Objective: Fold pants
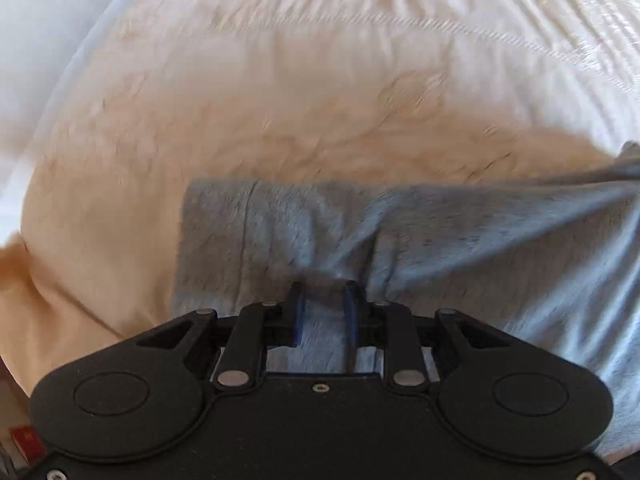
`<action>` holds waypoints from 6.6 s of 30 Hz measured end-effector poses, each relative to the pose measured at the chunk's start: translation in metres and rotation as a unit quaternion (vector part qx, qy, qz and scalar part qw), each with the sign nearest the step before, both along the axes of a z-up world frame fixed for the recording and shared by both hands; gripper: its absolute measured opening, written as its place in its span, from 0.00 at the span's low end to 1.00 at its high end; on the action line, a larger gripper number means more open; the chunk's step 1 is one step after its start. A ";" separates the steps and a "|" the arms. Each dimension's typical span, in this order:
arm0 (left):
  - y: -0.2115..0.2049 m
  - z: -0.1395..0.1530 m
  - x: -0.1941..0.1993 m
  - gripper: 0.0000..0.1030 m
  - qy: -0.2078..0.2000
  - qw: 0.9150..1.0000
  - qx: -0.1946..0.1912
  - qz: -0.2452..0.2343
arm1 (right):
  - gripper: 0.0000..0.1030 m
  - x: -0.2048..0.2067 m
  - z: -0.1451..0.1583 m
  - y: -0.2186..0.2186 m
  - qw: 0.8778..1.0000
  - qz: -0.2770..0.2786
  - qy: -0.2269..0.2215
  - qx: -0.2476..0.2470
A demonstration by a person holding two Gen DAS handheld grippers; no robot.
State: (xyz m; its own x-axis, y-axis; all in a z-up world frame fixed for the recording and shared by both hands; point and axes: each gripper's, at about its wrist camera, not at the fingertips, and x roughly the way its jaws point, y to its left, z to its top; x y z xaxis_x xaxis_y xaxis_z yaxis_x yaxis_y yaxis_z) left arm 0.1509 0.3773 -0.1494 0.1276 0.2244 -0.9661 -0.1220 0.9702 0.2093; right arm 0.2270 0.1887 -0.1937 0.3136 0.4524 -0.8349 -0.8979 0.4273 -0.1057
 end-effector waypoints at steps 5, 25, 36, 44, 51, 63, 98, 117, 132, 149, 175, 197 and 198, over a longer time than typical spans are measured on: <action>-0.003 0.001 -0.013 0.32 -0.003 1.000 0.020 -0.024 | 0.03 0.013 0.003 0.005 0.999 -0.023 0.032 0.022; -0.003 -0.007 -0.013 0.31 -0.023 0.999 0.010 -0.037 | 0.34 0.096 -0.033 -0.017 0.929 -0.062 0.354 0.088; 0.001 -0.004 -0.015 0.31 -0.030 0.999 -0.006 -0.040 | 0.30 0.098 -0.044 0.011 0.927 -0.077 0.354 0.100; 0.011 -0.002 -0.017 0.31 -0.037 0.998 -0.021 -0.044 | 0.03 0.107 -0.060 0.010 0.933 -0.176 0.306 0.070; 0.018 0.033 -0.016 0.32 -0.070 0.997 -0.016 -0.025 | 0.22 0.084 -0.013 -0.014 0.941 -0.238 0.224 0.088; 0.017 0.002 -0.005 0.35 -0.046 0.996 0.006 -0.072 | 0.22 -0.068 -0.020 -0.046 0.954 -0.259 0.152 -0.020; -0.197 0.003 -0.040 0.31 -0.044 0.996 0.060 -0.042 | 0.22 -0.261 0.025 -0.448 0.720 -0.672 0.133 0.111; -0.372 0.024 -0.117 0.33 -0.031 0.994 -0.042 -0.101 | 0.31 -0.227 -0.017 -0.620 0.739 -0.628 0.190 0.153; -0.385 0.030 -0.111 0.34 -0.035 0.993 -0.060 -0.098 | 0.14 -0.209 -0.032 -0.627 0.754 -0.571 0.256 0.198; -0.461 -0.021 -0.016 0.32 -0.024 0.988 -0.086 -0.125 | 0.08 -0.219 0.041 -0.596 0.778 -0.562 0.183 0.214; -0.462 -0.012 -0.041 0.32 -0.033 0.980 -0.139 -0.140 | 0.08 -0.214 0.056 -0.584 0.787 -0.563 0.168 0.189; -0.238 0.012 -0.038 0.32 -0.039 0.982 -0.157 -0.096 | 0.05 -0.170 0.156 -0.286 0.874 -0.428 0.101 0.205; -0.221 0.010 -0.038 0.32 -0.037 0.983 -0.151 -0.093 | 0.02 -0.166 0.145 -0.260 0.879 -0.417 0.110 0.202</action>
State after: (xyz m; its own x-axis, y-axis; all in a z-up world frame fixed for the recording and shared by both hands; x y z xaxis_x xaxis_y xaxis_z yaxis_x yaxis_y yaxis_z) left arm 0.1129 0.1562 -0.1398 0.2113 -0.1060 -0.9717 0.0591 0.9937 -0.0955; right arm 0.0612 -0.0717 -0.0489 0.5280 0.4158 -0.7405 -0.2338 0.9094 0.3440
